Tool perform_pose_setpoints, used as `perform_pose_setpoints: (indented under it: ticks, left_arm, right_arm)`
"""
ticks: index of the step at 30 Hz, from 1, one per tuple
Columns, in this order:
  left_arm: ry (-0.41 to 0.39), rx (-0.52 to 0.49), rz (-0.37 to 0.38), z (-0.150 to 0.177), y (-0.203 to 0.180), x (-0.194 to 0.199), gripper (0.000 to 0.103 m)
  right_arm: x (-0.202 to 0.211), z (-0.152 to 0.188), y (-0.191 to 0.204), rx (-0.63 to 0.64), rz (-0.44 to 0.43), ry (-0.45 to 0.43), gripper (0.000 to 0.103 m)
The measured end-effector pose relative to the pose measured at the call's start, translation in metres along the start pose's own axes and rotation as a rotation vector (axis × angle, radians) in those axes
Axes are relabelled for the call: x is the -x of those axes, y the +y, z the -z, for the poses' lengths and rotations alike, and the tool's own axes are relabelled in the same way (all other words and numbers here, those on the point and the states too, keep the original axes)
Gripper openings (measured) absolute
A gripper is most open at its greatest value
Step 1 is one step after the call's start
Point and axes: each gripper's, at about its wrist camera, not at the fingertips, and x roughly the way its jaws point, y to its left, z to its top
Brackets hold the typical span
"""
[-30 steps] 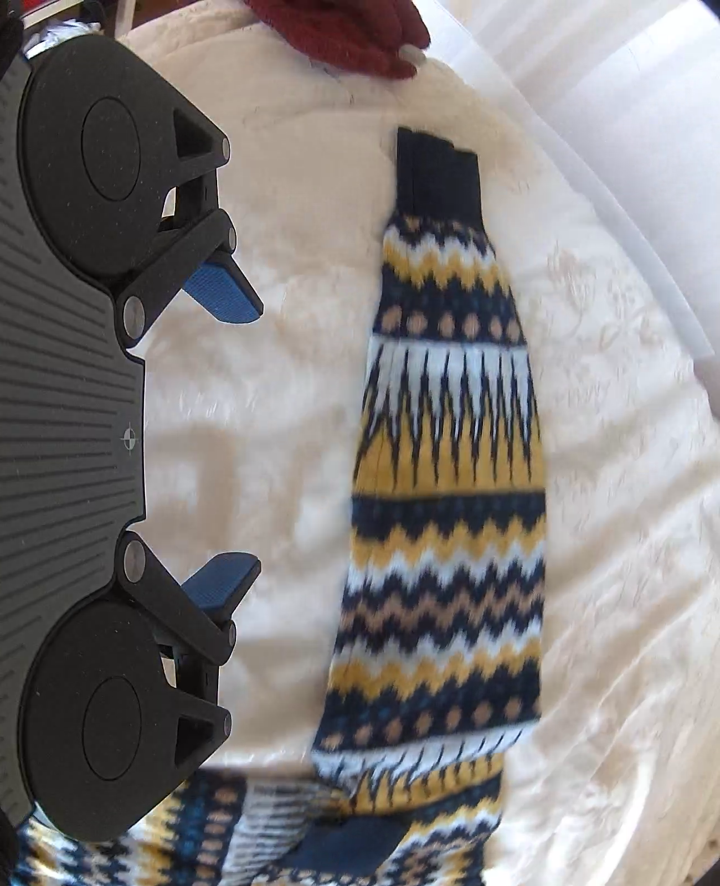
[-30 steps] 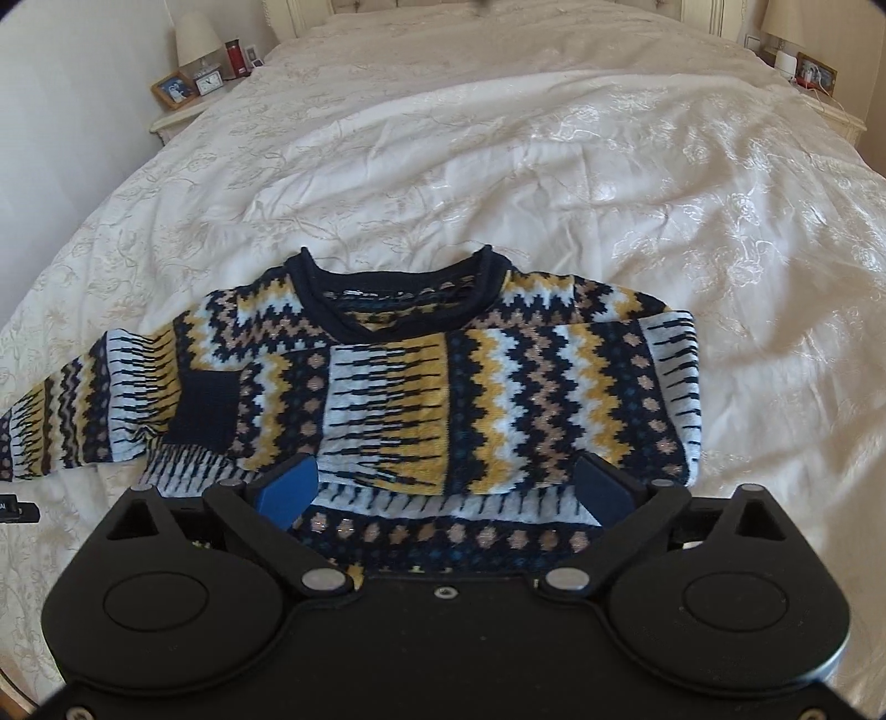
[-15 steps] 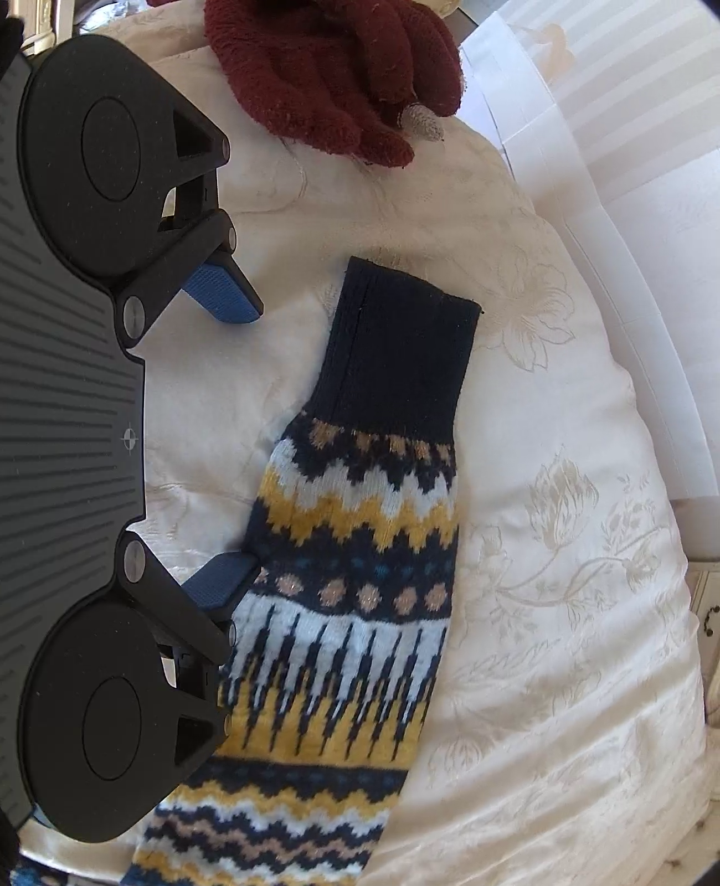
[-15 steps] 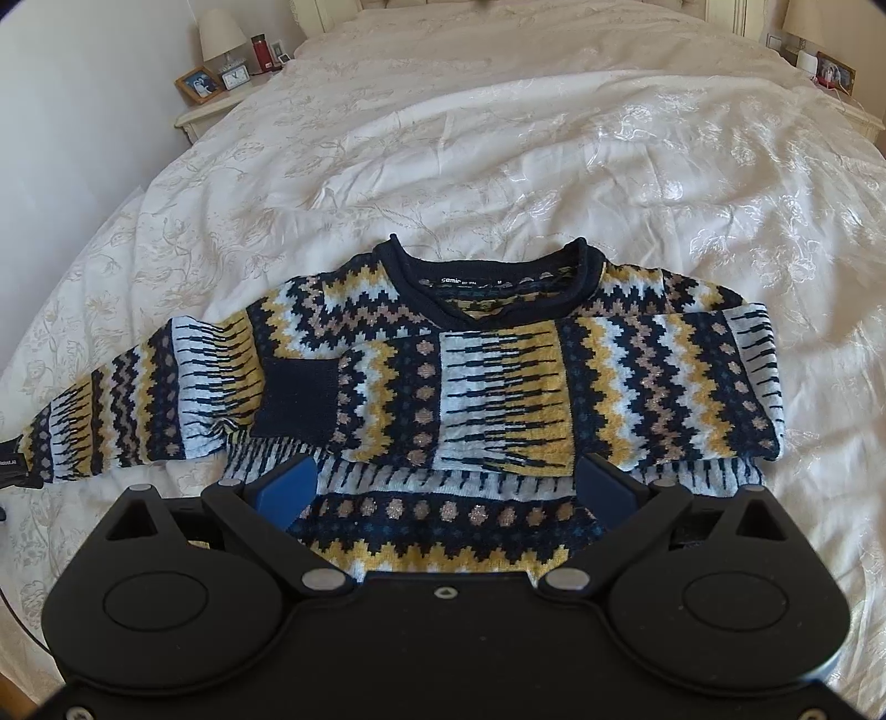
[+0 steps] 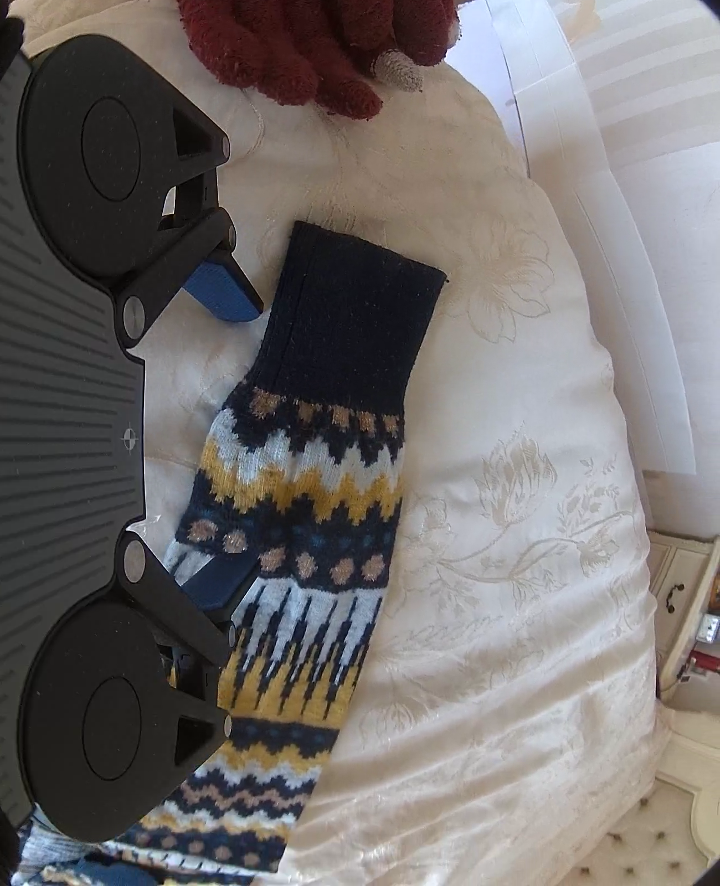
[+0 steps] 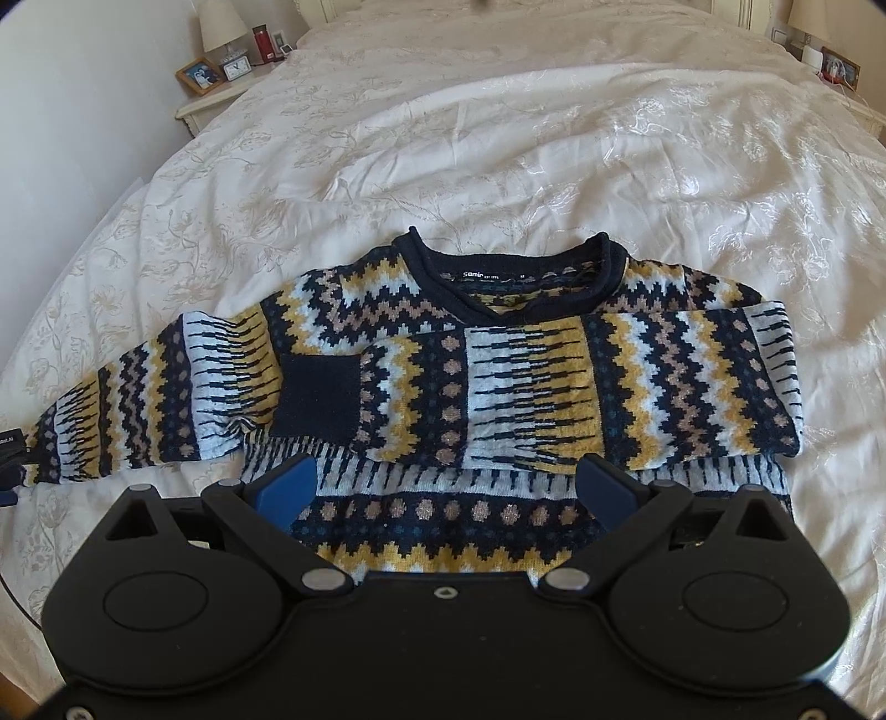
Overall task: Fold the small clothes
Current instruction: 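Grasp the navy cuff with the left tool, then lift the sleeve across the sweater body and open the left tool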
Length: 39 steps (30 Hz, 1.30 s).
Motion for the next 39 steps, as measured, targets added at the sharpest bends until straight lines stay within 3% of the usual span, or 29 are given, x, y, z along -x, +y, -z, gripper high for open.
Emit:
perform_pose_setpoints:
  ticks: [10,11,13,15,16,19,28,32,39]
  left_arm:
    - [-0.002,0.056,-0.019,-0.009,0.003,-0.018,0.091]
    - [-0.011,0.061,-0.021,-0.011,0.001,-0.019,0.087]
    - [-0.018,0.060,-0.040,-0.014,-0.003,-0.018,0.063]
    - [-0.009,0.041,-0.049,-0.018,-0.008,-0.017,0.021]
    - [-0.008,0.035,-0.048,-0.020,-0.011,-0.014,0.016]
    - [-0.074,0.014,-0.041,-0.021,-0.023,0.012,0.012]
    - [-0.257,-0.181,0.040,-0.009,-0.101,0.128,0.012]
    - [-0.306,-0.252,0.111,0.004,-0.151,0.167,0.012]
    - [-0.314,-0.383,0.272,0.045,-0.257,0.193,0.012]
  right_arm:
    - [-0.009,0.001,0.003,-0.012,-0.004,0.031,0.100]
    - [-0.010,0.001,0.004,-0.009,-0.008,0.032,0.100]
    - [-0.011,0.000,0.005,-0.005,-0.020,0.038,0.100]
    - [-0.013,-0.001,0.005,-0.009,-0.036,0.048,0.100]
    - [-0.013,-0.001,0.005,-0.010,-0.039,0.051,0.100]
    - [-0.014,-0.002,0.002,-0.011,-0.051,0.054,0.099]
    - [-0.006,0.000,-0.026,-0.012,-0.098,0.049,0.099]
    - [0.004,0.003,-0.051,-0.036,-0.108,0.038,0.099]
    - [0.022,0.008,-0.103,-0.087,-0.098,0.019,0.099]
